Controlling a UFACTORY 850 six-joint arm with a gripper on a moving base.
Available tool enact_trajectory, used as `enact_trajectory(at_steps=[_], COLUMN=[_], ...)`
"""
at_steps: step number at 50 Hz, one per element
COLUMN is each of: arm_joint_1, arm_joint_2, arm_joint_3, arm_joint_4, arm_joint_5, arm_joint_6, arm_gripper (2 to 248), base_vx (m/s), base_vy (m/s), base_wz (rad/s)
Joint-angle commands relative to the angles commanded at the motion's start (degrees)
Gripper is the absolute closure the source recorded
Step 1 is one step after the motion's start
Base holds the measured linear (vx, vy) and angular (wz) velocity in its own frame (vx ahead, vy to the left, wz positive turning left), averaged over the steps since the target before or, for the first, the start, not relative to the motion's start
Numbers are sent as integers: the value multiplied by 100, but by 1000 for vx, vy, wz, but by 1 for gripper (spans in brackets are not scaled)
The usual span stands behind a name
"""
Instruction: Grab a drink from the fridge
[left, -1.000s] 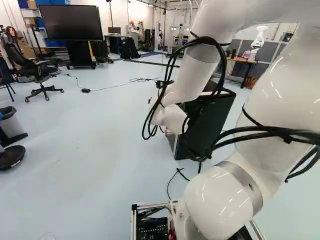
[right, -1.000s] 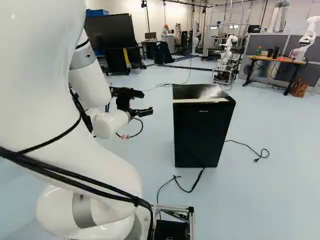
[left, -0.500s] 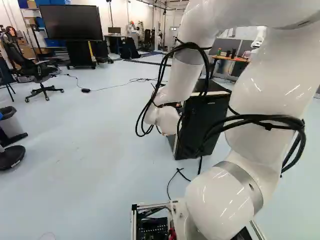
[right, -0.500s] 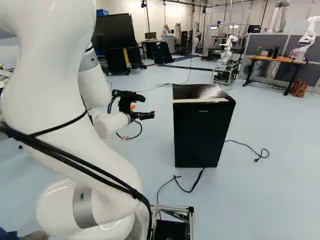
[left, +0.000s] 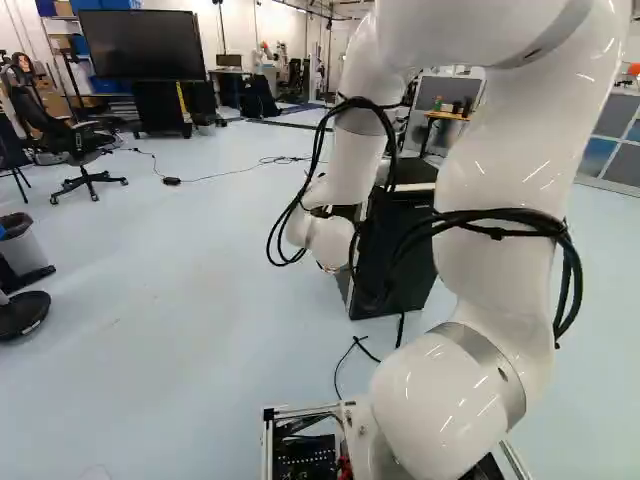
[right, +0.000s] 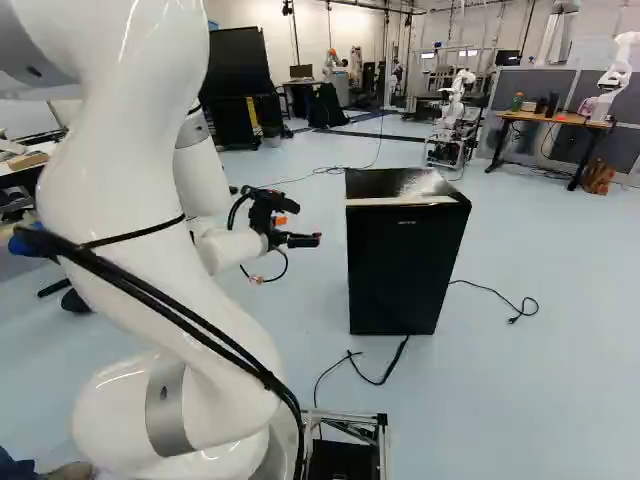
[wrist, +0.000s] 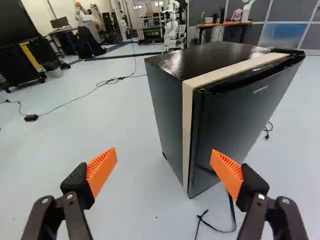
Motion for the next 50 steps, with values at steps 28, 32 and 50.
enact_trajectory(at_steps=[28, 32, 50], arm_joint_1=[-118, -134, -226], arm_joint_2=[-594, -655, -879], arm_joint_3=[-618, -703, -1017], arm_joint_4=[920, 1023, 1265], arm_joint_5=[139, 159, 204], arm_joint_6=[0, 0, 0], arm_gripper=[3, 3, 3], base_vx=[0, 0, 0], base_vy=[0, 0, 0], base_wz=[0, 0, 0])
